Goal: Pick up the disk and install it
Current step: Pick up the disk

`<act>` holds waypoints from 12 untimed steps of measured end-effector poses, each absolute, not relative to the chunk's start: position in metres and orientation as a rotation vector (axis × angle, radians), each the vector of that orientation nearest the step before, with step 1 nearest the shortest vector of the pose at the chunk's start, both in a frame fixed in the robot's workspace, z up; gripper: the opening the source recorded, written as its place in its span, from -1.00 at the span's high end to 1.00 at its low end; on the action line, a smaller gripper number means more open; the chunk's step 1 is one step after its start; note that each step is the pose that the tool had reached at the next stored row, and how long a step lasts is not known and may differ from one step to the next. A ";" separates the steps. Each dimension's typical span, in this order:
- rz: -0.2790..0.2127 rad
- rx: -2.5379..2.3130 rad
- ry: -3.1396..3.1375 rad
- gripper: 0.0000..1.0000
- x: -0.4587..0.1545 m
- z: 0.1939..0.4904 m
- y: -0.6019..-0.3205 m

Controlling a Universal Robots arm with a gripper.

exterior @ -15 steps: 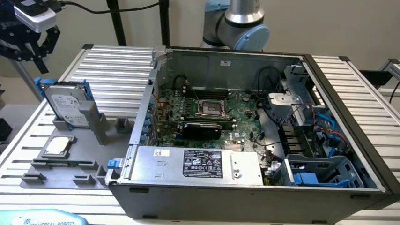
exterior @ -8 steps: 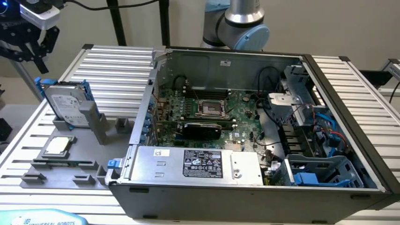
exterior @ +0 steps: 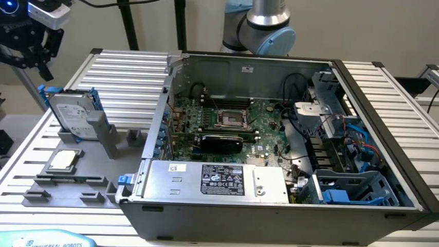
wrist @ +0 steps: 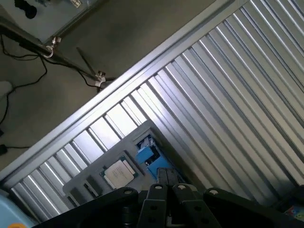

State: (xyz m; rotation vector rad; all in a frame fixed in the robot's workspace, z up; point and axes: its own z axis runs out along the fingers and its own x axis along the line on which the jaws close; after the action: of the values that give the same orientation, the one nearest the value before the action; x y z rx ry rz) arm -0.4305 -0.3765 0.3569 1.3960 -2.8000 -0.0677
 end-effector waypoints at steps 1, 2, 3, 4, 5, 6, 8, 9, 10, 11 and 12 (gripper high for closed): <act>-0.067 1.421 -2.787 0.79 -0.431 0.357 -0.376; -0.067 1.446 -2.774 0.79 -0.431 0.357 -0.376; -0.067 1.472 -2.761 0.79 -0.431 0.357 -0.376; -0.066 1.496 -2.747 0.79 -0.431 0.357 -0.376; -0.066 1.521 -2.734 0.79 -0.431 0.357 -0.376; -0.065 1.546 -2.720 0.79 -0.431 0.357 -0.376; -0.064 1.596 -2.691 0.79 -0.431 0.357 -0.376; -0.063 1.621 -2.676 0.79 -0.431 0.357 -0.376; -0.062 1.644 -2.662 0.79 -0.431 0.357 -0.376; -0.061 1.669 -2.647 0.79 -0.431 0.357 -0.376; -0.060 1.693 -2.633 0.79 -0.431 0.357 -0.376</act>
State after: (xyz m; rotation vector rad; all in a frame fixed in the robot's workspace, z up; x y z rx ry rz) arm -0.4305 -0.3765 0.3569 1.6933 -2.6326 -0.0602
